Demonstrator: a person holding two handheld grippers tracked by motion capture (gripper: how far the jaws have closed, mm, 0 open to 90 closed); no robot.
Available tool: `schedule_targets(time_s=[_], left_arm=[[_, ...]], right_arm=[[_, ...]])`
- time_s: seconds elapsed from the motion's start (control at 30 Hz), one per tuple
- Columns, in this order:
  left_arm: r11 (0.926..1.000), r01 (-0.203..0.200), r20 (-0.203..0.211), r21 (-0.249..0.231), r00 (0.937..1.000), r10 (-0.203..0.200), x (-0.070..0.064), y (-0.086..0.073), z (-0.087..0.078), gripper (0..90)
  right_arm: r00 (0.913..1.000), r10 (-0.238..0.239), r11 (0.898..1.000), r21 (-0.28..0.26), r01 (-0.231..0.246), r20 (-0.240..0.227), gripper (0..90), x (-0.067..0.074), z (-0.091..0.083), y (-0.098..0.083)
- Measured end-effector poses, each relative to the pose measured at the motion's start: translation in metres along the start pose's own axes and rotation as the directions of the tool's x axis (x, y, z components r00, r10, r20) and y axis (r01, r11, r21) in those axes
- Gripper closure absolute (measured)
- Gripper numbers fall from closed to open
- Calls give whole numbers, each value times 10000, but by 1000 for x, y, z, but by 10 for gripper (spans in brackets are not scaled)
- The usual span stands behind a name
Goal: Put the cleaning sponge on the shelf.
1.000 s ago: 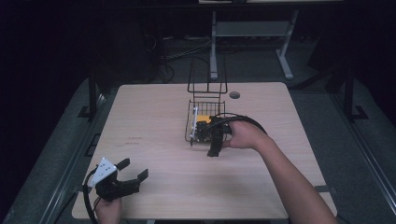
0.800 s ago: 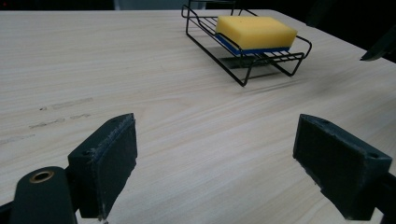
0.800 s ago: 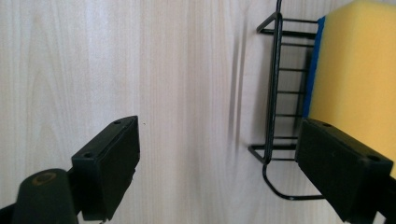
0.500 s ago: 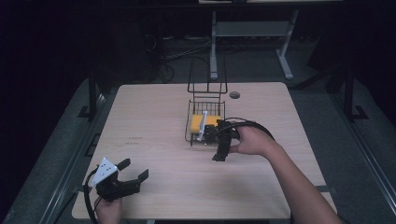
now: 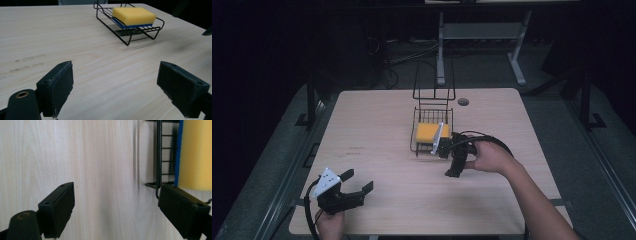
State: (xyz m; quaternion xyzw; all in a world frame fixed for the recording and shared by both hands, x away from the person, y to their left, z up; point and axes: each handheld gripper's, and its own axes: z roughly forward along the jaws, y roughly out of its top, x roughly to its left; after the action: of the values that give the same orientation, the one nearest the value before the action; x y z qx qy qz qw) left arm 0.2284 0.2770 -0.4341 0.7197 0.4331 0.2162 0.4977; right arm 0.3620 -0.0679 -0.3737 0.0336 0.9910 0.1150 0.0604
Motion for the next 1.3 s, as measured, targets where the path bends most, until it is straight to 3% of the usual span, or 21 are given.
schedule_targets(time_s=[1.3], left_arm=[[9999,-133,-12,8,9999,133,-3,0,0,130]], right_arm=[[9945,1045,9943,-212,-1045,-24,138,25,5,-58]])
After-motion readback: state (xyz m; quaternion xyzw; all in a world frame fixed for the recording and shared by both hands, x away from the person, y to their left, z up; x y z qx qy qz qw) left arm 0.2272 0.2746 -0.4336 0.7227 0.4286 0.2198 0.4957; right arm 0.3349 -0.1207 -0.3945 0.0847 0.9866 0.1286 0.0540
